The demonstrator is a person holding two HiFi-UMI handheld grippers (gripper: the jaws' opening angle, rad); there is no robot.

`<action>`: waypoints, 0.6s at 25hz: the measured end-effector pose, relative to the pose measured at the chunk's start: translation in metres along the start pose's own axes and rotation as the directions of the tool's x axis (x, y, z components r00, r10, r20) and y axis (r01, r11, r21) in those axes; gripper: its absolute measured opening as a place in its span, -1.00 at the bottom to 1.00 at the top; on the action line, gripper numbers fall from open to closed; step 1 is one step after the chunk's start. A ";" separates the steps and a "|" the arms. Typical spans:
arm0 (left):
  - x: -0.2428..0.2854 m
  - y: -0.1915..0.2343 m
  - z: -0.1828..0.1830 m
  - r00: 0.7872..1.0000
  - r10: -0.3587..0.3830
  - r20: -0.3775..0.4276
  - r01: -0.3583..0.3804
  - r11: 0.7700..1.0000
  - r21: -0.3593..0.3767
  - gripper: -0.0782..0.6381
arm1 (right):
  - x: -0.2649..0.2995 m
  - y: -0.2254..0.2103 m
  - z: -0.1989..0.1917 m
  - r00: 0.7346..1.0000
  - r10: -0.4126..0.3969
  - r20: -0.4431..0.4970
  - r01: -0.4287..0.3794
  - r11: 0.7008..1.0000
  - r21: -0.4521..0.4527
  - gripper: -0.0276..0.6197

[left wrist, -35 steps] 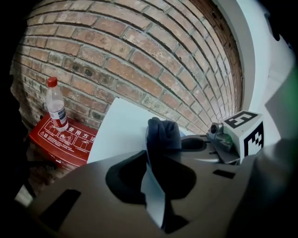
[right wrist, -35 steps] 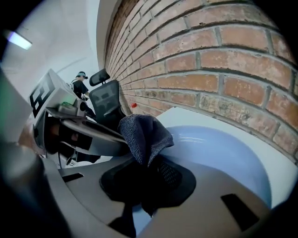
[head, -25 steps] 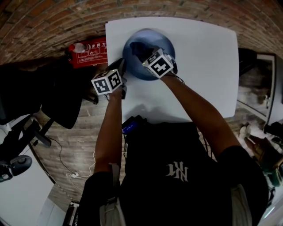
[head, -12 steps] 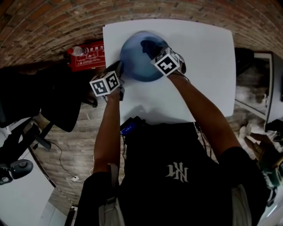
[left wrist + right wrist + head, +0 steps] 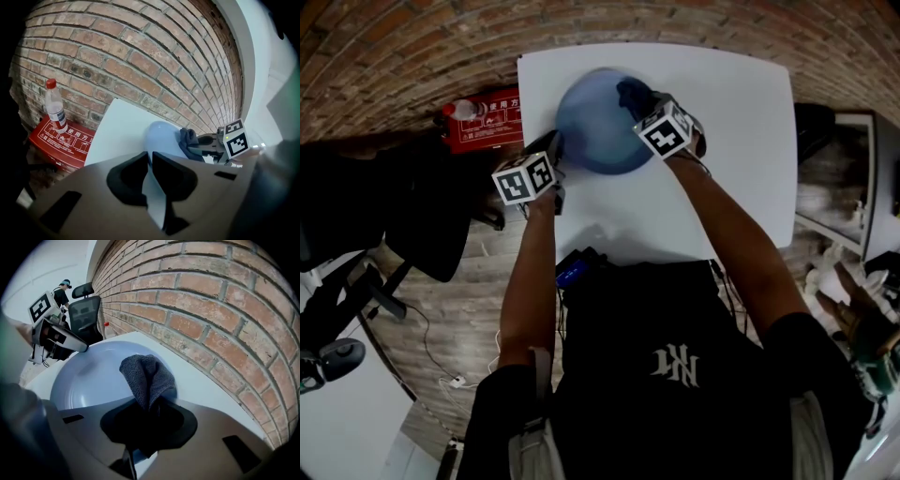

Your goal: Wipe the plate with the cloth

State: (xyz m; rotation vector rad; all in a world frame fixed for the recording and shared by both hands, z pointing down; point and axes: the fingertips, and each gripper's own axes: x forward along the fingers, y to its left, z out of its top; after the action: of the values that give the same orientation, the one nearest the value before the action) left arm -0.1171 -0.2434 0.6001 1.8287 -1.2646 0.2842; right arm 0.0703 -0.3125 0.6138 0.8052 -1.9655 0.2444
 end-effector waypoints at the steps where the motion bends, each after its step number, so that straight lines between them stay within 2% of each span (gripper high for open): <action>1: -0.001 0.000 -0.001 1.000 0.004 -0.004 -0.004 1.000 0.000 -0.69 | 0.000 0.001 -0.002 1.000 0.012 0.004 -0.012 1.000 0.020 -0.64; 4: 0.000 -0.002 -0.004 1.000 -0.010 -0.015 0.010 1.000 -0.011 -0.69 | -0.010 0.010 0.011 0.993 0.086 0.081 -0.093 0.992 0.089 -0.64; 7: 0.000 -0.002 -0.004 1.000 -0.027 -0.012 0.027 0.999 -0.030 -0.69 | -0.032 0.031 0.050 0.959 0.168 0.227 -0.202 0.970 0.135 -0.64; 10: -0.001 -0.002 -0.005 1.000 -0.029 -0.012 0.028 0.999 -0.029 -0.69 | -0.043 0.068 0.084 0.902 0.271 0.337 -0.348 0.918 0.191 -0.64; 12: -0.002 -0.001 -0.005 1.000 -0.027 -0.012 0.026 0.999 -0.026 -0.69 | -0.041 0.096 0.098 0.869 0.333 0.367 -0.428 0.877 0.218 -0.64; 15: -0.001 -0.002 -0.005 1.000 -0.022 -0.011 0.022 1.000 -0.022 -0.69 | -0.024 0.129 0.095 0.858 0.388 0.337 -0.481 0.837 0.262 -0.64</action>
State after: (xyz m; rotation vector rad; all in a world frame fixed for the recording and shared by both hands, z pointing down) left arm -0.1150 -0.2385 0.6015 1.8184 -1.2348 0.2671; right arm -0.0702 -0.2494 0.5647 0.6060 -2.3987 0.8041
